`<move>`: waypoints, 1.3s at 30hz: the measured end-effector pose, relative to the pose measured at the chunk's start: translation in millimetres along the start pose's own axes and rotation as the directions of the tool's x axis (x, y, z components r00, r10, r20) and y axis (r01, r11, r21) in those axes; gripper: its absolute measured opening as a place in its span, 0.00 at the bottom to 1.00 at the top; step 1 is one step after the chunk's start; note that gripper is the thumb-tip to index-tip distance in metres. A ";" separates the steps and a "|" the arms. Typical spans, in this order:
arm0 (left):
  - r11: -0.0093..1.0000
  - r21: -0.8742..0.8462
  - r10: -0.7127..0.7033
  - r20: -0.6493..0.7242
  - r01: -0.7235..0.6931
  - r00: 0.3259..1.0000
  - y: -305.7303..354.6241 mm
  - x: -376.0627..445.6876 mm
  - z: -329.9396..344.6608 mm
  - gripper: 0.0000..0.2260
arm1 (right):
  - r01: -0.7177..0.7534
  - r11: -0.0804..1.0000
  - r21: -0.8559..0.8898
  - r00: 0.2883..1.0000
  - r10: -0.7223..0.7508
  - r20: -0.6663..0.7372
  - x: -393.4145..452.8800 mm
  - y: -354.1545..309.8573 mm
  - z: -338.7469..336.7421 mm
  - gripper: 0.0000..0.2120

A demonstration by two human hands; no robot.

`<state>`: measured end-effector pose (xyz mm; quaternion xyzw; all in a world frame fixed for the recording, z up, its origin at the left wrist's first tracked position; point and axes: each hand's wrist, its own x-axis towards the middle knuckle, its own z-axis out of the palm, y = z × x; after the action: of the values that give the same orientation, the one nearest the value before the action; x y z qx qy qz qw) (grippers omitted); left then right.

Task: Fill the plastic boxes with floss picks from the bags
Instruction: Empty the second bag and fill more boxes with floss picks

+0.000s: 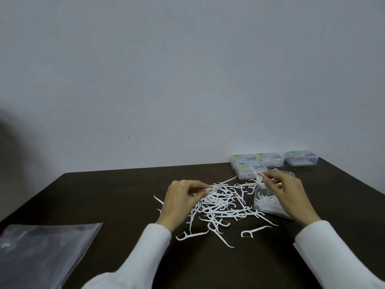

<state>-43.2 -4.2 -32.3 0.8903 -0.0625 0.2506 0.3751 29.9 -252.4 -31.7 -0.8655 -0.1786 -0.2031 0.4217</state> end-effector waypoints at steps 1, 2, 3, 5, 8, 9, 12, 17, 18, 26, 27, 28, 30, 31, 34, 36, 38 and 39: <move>1.000 0.001 0.006 -0.006 -0.006 1.000 1.8 -0.1 1.4 0.06 | -0.004 1.000 -0.026 1.000 0.004 -0.015 0.0 2.4 -3.6 0.11; 1.000 0.002 0.010 -0.012 -0.010 1.000 3.3 -0.2 2.3 0.06 | -0.016 0.999 -0.051 1.000 0.015 -0.024 0.2 4.6 -6.5 0.11; 1.000 0.001 0.014 -0.018 -0.014 1.000 4.9 -0.5 3.3 0.06 | -0.031 0.997 -0.075 0.999 0.029 -0.029 0.0 6.8 -9.7 0.11; 1.000 0.002 0.024 -0.023 -0.024 0.999 6.9 -1.7 5.2 0.05 | -0.071 0.989 -0.131 0.997 0.072 0.002 -0.2 9.6 -13.7 0.10; 0.999 0.009 0.038 -0.020 -0.038 0.999 9.0 -3.8 7.0 0.05 | -0.111 0.966 -0.235 0.988 0.132 0.078 -0.5 11.1 -16.2 0.08; 0.999 0.007 0.038 -0.020 -0.038 0.999 9.2 -4.0 7.4 0.05 | -0.116 0.960 -0.254 0.985 0.145 0.095 -1.0 11.5 -16.2 0.08; 0.999 0.001 0.037 -0.024 -0.037 0.999 10.4 -4.1 6.8 0.05 | -0.118 0.954 -0.275 0.981 0.155 0.116 -1.9 11.0 -15.9 0.08; 0.999 0.002 0.032 -0.027 -0.032 0.999 9.5 -4.4 5.6 0.05 | -0.111 0.952 -0.284 0.981 0.150 0.121 -1.7 10.4 -14.2 0.10; 1.000 0.005 0.030 -0.027 -0.030 0.999 8.8 -4.3 5.7 0.05 | -0.110 0.953 -0.283 0.980 0.151 0.128 -1.7 11.2 -13.6 0.10; 1.000 0.011 0.025 -0.030 -0.025 0.999 9.3 -5.4 5.4 0.05 | -0.137 0.927 -0.350 0.960 0.210 0.182 -4.7 12.7 -12.7 0.12; 1.000 0.011 0.023 -0.033 -0.023 0.999 9.3 -5.6 5.2 0.06 | -0.135 0.924 -0.358 0.960 0.212 0.185 -5.2 12.5 -13.9 0.10; 1.000 0.010 0.024 -0.036 -0.024 0.999 9.5 -5.8 5.0 0.06 | -0.128 0.921 -0.367 0.960 0.209 0.188 -5.6 12.8 -14.9 0.09; 0.999 0.003 0.036 -0.046 -0.036 0.998 9.2 -6.4 4.6 0.06 | -0.121 0.912 -0.393 0.960 0.208 0.188 -5.9 12.5 -15.2 0.08; 0.999 0.003 0.048 -0.049 -0.048 0.998 10.1 -6.3 4.7 0.06 | -0.124 0.908 -0.400 0.961 0.210 0.179 -6.0 12.3 -15.4 0.07; 0.996 0.029 0.081 -0.049 -0.079 0.996 12.2 -7.1 5.0 0.06 | -0.149 0.927 -0.344 0.964 0.213 0.158 -5.7 11.6 -12.3 0.06; 0.995 0.038 0.091 -0.047 -0.090 0.995 13.4 -7.3 5.9 0.06 | -0.161 0.944 -0.288 0.964 0.212 0.158 -6.0 11.3 -10.7 0.06; 0.994 0.041 0.101 -0.045 -0.099 0.994 13.2 -8.0 7.1 0.06 | -0.163 0.945 -0.283 0.967 0.210 0.143 -7.0 9.8 -10.5 0.02; 0.994 0.046 0.104 -0.045 -0.102 0.994 13.0 -8.2 7.3 0.06 | -0.162 0.944 -0.287 0.970 0.206 0.130 -7.1 9.3 -10.5 0.02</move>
<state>-51.2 -19.2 -32.4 0.8877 -0.0941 0.2919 0.3435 26.2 -267.2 -35.5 -0.9417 -0.0996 -0.1163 0.2997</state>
